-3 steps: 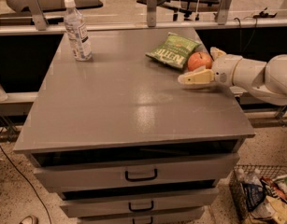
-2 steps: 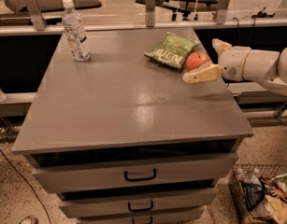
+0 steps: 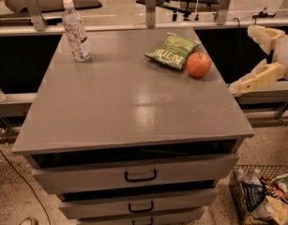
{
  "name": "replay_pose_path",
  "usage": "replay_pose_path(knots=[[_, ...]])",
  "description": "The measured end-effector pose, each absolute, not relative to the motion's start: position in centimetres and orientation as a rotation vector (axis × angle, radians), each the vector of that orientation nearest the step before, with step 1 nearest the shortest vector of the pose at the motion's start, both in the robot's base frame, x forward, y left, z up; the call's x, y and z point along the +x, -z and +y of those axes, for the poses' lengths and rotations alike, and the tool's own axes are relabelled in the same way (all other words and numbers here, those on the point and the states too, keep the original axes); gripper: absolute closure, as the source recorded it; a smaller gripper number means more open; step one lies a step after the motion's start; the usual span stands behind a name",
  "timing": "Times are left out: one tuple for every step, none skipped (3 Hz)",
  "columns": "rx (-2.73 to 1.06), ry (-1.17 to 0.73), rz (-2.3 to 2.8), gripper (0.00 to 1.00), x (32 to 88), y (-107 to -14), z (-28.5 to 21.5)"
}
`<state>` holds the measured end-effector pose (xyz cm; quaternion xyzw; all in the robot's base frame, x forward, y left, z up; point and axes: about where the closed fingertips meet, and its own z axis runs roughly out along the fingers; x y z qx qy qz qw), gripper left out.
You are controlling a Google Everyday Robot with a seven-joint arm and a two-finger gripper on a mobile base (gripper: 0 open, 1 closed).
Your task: Move apple near green jalapeno chip bag
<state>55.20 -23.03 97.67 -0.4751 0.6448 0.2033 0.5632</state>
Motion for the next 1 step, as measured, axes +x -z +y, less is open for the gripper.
replay_pose_path(knots=[[-1.189,-0.547,1.511,0.00,53.03,-97.14,-22.14]])
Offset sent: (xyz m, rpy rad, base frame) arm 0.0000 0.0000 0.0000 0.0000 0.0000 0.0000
